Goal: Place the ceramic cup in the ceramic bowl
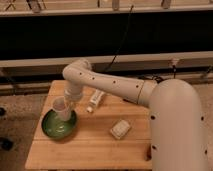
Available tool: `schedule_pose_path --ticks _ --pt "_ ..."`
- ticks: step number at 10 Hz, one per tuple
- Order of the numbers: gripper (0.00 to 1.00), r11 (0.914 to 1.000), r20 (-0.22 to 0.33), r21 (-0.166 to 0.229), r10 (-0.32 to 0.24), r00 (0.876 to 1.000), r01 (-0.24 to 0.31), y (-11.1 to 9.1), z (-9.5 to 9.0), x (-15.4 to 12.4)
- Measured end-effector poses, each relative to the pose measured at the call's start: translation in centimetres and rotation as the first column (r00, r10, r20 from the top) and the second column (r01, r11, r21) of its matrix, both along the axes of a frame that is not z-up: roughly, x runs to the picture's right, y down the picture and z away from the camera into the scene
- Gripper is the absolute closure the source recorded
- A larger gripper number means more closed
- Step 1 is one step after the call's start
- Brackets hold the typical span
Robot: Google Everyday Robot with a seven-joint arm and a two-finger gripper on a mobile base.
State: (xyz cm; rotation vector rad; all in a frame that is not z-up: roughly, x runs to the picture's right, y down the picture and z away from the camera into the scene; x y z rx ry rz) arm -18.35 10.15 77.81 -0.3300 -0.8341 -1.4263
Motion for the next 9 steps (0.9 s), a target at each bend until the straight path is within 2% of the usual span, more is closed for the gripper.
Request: schedule_pose_path --ticks 4,5,9 --pt "0.28 1.0000 0.025 -0.009 -0.002 1.000 0.002 1.0 0.3 -0.1" --pt "0.22 0.9999 0.036 -0.011 -0.006 0.999 0.007 1.3 0.4 -0.1" --pt "0.20 0.9998 0.061 -0.018 0.000 0.998 0.001 1.8 0.9 0.1"
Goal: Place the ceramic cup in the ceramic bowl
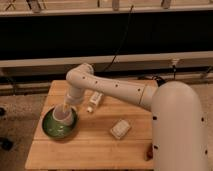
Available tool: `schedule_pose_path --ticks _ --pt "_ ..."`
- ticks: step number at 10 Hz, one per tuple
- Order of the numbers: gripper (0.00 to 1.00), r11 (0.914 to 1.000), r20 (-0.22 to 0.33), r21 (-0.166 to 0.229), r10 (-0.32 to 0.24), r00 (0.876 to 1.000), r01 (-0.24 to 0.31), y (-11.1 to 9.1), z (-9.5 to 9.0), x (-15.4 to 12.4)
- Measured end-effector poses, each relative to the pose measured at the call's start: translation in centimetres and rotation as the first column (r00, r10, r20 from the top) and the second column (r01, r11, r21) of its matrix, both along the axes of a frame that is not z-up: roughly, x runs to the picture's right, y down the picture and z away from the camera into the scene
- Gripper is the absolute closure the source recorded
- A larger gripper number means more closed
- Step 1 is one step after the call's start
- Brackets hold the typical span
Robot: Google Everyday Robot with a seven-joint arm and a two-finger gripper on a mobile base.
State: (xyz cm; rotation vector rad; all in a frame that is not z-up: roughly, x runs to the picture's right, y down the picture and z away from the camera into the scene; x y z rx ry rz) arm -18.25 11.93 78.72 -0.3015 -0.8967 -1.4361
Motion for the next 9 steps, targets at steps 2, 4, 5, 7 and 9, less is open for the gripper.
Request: schedule_pose_path --ticks 2,4,5,7,9 --pt "0.20 0.9999 0.015 0.009 0.013 1.000 -0.013 -0.3 -0.3 0.1" --pt "0.20 0.9989 0.047 0.040 0.025 0.999 -0.027 -1.7 -2.1 0.0" --pt "0.20 0.9980 0.066 0.057 0.023 0.998 -0.026 -2.4 -3.1 -0.4" --pt "0.20 0.9959 0.097 0.090 -0.001 0.995 -0.008 -3.3 -4.3 -1.0" --pt "0.20 0.9971 0.073 0.076 0.003 0.997 -0.009 -3.7 -3.9 -0.5"
